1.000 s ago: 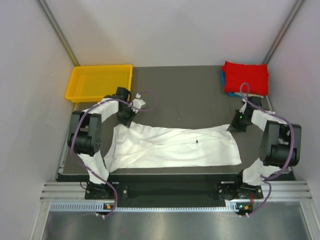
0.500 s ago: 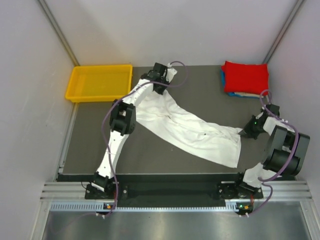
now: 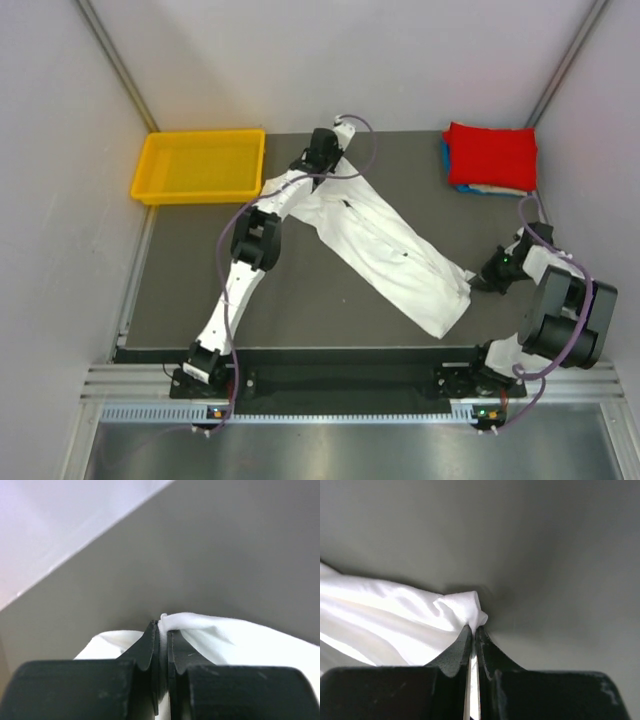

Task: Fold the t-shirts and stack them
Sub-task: Fold the tshirt

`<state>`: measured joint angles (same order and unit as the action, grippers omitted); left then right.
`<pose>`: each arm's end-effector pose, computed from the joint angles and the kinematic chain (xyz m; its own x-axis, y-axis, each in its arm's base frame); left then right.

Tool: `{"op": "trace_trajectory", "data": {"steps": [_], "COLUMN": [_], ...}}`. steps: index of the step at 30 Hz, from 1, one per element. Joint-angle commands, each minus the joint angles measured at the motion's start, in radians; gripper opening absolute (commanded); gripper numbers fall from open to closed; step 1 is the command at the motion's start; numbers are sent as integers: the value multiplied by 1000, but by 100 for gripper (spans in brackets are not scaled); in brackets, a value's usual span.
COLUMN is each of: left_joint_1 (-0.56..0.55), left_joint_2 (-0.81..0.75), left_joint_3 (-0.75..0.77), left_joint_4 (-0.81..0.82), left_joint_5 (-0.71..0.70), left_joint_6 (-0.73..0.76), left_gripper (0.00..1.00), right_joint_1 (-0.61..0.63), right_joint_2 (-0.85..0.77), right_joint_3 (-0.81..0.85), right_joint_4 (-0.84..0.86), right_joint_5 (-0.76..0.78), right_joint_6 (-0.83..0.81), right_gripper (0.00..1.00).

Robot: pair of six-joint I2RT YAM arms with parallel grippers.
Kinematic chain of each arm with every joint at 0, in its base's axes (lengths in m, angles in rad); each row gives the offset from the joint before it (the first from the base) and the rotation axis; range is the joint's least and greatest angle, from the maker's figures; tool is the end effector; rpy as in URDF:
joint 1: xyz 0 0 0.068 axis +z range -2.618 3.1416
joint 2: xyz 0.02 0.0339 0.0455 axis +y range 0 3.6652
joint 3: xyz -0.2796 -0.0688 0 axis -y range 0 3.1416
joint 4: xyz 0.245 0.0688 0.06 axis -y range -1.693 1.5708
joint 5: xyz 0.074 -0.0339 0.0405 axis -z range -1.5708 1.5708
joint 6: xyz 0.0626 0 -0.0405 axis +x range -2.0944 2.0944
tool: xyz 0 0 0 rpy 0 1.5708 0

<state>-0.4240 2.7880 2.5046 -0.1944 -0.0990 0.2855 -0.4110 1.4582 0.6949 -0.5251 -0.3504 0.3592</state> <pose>0.5999 -0.2640 0.1367 -0.3094 0.4471 -0.8393 0.4341 0.8516 0.2937 0.2324 -0.0778 0.1378 -0.7231 0.6753 -0.1450 0.5787 0.7070 0.4066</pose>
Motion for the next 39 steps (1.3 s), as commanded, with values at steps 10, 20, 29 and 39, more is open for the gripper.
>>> {"op": "trace_trajectory", "data": {"steps": [10, 20, 29, 39], "left_joint_1": [-9, -246, -734, -831], "left_joint_2": [-144, -777, -851, -653], "left_joint_3": [-48, -704, -1047, -951], "left_joint_4": [11, -221, -260, -145], "left_joint_5": [148, 470, 521, 449], "left_joint_6": [-57, 216, 488, 477], "left_gripper": [49, 99, 84, 83], "right_joint_1": [17, -2, -5, -3], "right_joint_2": [-64, -78, -45, -32], "right_joint_3": [-42, 75, 75, 38], "right_joint_4": [-98, -96, -73, -41], "right_joint_5": [103, 151, 56, 40], "right_joint_6": [43, -29, -71, -72], "right_gripper": [4, 44, 45, 43]}}
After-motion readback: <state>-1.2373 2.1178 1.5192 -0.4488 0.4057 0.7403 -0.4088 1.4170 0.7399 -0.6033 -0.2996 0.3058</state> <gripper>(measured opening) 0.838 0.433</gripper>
